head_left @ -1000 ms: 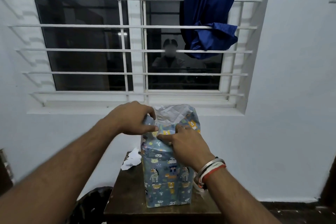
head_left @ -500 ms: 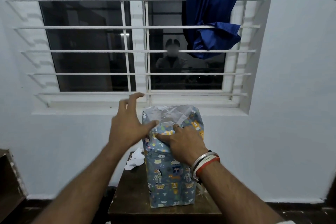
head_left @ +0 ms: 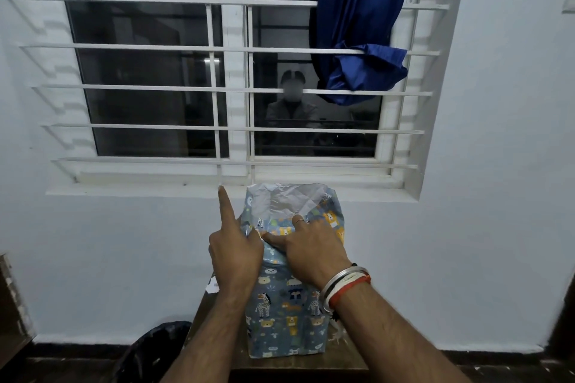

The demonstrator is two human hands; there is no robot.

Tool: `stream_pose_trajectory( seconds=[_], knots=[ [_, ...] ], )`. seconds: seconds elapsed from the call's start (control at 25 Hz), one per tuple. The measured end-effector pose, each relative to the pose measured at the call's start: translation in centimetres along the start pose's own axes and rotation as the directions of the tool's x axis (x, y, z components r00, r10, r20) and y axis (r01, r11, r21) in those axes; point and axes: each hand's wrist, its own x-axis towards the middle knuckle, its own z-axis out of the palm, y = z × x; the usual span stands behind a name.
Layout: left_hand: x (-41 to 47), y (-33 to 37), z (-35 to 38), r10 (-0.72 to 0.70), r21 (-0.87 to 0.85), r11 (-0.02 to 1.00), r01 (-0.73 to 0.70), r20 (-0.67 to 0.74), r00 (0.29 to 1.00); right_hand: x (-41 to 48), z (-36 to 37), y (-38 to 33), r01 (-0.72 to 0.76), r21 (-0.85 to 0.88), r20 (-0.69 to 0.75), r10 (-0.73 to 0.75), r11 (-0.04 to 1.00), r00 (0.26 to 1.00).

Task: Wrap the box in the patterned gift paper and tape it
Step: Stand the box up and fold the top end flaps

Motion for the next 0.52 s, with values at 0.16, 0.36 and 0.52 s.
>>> stream_pose_trajectory(
  seconds=[0.16, 0.36, 0.52],
  knots=[
    [1.4, 0.8, -1.2, 0.073, 0.007, 0.997, -0.073, 0.003, 0.997, -0.5, -0.1, -0.1, -0.014, 0.015, -0.026, 0.014, 1.000, 1.000],
    [3.6, 1.4, -2.9, 0.079, 0.025, 0.996, -0.082, 0.102, 0.992, -0.8, -0.3, -0.1, -0.014, 0.021, -0.030, 0.015, 1.000, 0.999],
    [4.8, 2.1, -5.6, 0.017, 0.145, 0.987, -0.067, 0.318, 0.948, -0.7, -0.1, -0.3, -0.020, 0.027, -0.041, 0.021, 0.999, 0.999]
  ],
)
